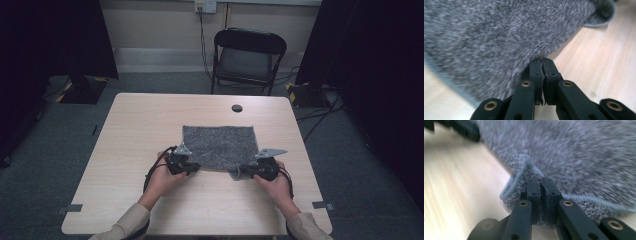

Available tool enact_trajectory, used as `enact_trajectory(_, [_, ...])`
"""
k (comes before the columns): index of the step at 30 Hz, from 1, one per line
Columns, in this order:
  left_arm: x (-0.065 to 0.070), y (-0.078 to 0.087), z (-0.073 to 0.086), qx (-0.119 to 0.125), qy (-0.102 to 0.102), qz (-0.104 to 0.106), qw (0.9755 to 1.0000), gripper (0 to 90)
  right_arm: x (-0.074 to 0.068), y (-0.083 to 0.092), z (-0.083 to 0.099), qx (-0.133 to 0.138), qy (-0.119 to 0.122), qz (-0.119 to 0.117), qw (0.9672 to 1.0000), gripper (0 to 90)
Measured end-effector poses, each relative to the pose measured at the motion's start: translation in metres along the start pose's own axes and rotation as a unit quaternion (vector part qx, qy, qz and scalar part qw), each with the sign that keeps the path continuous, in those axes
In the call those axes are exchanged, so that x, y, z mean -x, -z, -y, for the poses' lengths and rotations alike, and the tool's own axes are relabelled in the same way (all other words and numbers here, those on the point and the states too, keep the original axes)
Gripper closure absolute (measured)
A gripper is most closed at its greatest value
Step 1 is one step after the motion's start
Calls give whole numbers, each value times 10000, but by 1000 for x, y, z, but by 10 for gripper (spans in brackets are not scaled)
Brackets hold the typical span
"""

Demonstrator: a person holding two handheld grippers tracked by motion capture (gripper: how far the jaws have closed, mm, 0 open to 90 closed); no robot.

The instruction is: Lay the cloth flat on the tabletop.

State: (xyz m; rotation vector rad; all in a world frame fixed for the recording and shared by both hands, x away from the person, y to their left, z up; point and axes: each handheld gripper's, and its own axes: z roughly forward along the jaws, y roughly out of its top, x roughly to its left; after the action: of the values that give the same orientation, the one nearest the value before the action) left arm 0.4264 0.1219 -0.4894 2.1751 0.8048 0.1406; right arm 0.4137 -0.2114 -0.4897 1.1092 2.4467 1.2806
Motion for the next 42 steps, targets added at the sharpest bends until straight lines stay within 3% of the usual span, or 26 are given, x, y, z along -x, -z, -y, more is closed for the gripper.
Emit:
enact_trajectory(5, [4, 17, -4, 156, -3, 312, 9994, 877, 11, 26, -4, 401, -111, -84, 9991, 846])
enact_trajectory(7, [4, 22, -4, 188, -13, 342, 9992, 878, 12, 30, -4, 448, -131, -121, 9988, 846])
enact_trajectory(12, [3, 41, 0, 431, 178, 426, 9980, 880, 15, 51, 3, 608, -160, -46, 9980, 843])
enact_trajectory(21, [10, 58, 4, 561, 222, 519, 9968, 879, 10, 71, 16, 466, -22, -11, 9989, 886])
enact_trajectory(22, [13, 61, 8, 565, 223, 604, 9963, 879, 9, 75, 18, 468, -7, 1, 9989, 881])
enact_trajectory(27, [17, 63, 17, 565, 264, 646, 9960, 878, 10, 85, 31, 398, 36, 30, 9992, 865])
enact_trajectory(34, [28, 65, 30, 399, 195, 649, 9969, 875, -1, 93, 41, 194, 245, 15, 9995, 840])
enact_trajectory(40, [37, 63, 43, 240, 163, 674, 9973, 862, -4, 97, 52, 51, 218, 70, 9997, 792])
enact_trajectory(42, [39, 63, 45, 185, 119, 673, 9975, 820, -3, 101, 54, 49, 184, 101, 9998, 774])
